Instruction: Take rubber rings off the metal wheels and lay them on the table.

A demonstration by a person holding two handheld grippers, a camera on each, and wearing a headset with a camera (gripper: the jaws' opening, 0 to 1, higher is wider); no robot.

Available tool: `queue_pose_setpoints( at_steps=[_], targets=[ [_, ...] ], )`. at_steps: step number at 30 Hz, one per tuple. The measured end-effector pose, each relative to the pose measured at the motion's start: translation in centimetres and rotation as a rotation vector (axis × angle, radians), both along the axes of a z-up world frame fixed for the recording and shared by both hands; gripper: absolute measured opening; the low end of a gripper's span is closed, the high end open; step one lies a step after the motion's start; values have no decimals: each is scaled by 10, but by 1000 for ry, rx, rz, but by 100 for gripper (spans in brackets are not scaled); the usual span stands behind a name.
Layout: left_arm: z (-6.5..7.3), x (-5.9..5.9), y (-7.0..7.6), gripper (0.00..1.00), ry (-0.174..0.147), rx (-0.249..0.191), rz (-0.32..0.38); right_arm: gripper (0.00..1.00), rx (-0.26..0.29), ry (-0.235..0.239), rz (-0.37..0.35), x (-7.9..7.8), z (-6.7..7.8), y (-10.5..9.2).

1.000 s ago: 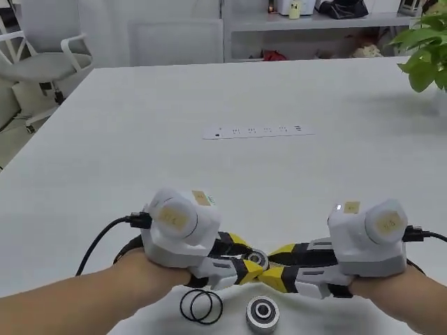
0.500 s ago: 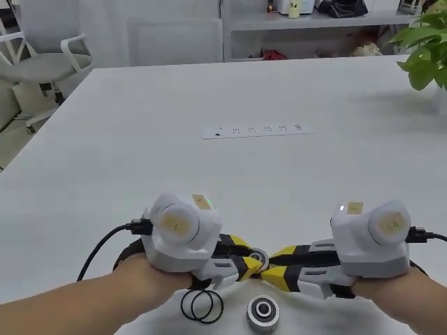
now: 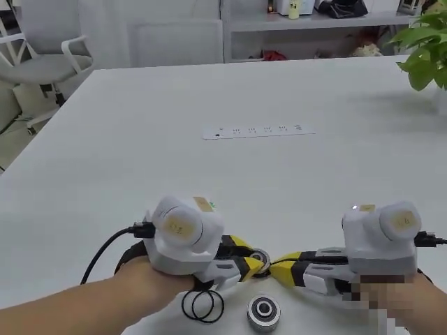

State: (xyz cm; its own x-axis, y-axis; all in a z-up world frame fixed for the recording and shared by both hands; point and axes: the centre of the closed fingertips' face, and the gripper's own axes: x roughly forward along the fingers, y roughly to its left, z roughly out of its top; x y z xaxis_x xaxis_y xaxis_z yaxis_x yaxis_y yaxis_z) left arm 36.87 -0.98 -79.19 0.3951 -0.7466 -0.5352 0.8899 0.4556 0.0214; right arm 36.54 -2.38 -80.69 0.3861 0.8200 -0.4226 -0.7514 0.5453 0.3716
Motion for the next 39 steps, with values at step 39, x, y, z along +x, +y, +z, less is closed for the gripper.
queue_pose_setpoints(
  at_steps=[39],
  targets=[
    [6,-13,11,17,-26,42,-56,0,154,44,-34,2,31,14]
  ],
)
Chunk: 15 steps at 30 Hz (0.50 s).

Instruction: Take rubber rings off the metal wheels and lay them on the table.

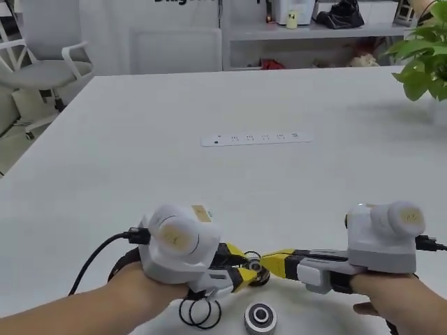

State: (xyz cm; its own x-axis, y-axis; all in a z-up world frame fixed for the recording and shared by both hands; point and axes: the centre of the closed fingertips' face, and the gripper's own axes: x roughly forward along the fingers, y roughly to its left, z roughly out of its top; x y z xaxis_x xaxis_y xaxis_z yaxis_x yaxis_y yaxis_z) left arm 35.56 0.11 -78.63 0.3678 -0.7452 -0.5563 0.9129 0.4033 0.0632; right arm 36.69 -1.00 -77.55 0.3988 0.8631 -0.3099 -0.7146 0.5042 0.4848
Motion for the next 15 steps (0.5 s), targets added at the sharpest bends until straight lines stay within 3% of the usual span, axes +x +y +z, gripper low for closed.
queue_pose_setpoints(
  at_steps=[15],
  targets=[
    [25,-21,34,37,2,-77,13,0,40,8,48,-9,14,17]
  ],
)
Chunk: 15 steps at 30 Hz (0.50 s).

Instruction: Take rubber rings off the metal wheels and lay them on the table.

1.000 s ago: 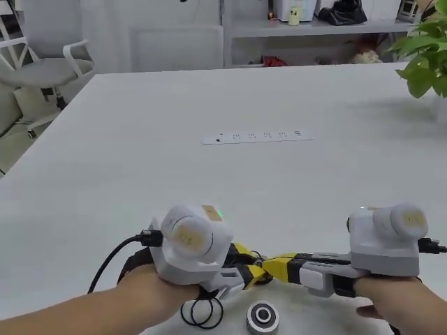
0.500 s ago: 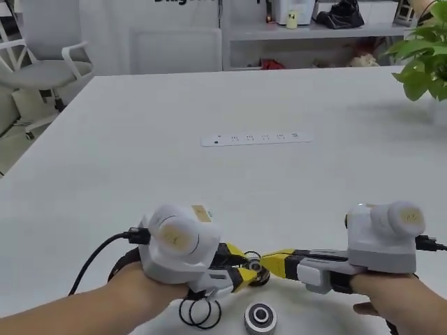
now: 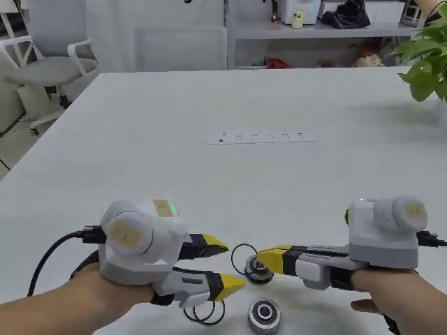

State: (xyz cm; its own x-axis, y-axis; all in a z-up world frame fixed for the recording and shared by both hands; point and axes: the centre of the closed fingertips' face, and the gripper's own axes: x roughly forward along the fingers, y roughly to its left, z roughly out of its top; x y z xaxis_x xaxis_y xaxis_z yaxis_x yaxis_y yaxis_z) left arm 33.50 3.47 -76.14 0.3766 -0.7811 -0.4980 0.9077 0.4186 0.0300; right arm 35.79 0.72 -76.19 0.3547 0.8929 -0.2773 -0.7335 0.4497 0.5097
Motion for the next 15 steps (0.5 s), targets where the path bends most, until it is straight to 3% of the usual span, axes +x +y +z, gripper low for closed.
queue_pose_setpoints(
  at_steps=[7,15],
  targets=[
    [2,-20,17,49,0,1,-18,0,-11,7,67,-14,-2,17],
    [3,-26,34,54,15,-18,24,0,-44,25,173,-36,-11,36]
  ],
)
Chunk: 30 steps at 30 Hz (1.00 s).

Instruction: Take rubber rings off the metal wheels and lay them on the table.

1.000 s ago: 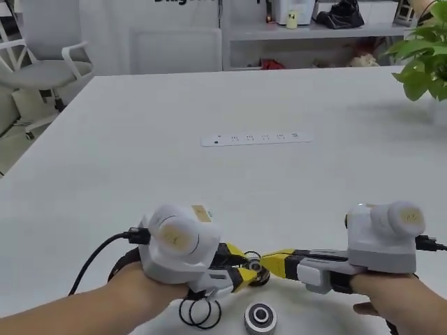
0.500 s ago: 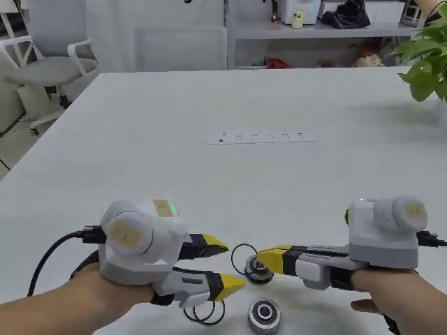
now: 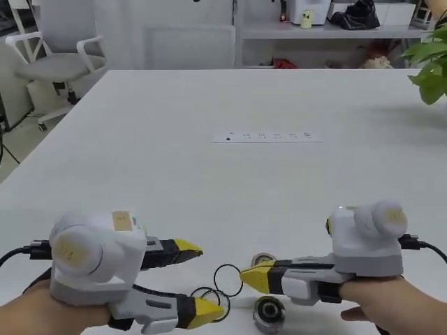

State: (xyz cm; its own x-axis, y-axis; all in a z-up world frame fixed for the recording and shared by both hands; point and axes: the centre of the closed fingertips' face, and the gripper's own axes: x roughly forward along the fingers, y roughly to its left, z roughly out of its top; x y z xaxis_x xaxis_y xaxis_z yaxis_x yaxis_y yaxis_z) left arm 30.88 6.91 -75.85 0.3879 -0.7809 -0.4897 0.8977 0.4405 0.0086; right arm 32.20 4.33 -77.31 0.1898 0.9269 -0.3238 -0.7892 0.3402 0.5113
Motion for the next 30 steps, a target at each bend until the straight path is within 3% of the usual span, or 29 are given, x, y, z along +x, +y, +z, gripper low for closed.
queue_pose_setpoints(
  at_steps=[5,7,13,19,30],
  targets=[
    [-1,0,4,55,6,-3,21,0,-42,-24,36,-7,-8,4],
    [-2,-1,4,55,8,-1,22,0,-73,-63,41,-6,-11,2],
    [0,4,5,56,5,-1,30,13,-99,-116,36,-2,-11,-2],
    [1,9,4,55,2,1,30,19,-99,-149,26,1,-5,-6],
    [2,25,-7,53,10,-19,43,20,-88,-186,-24,14,5,-22]
  ],
)
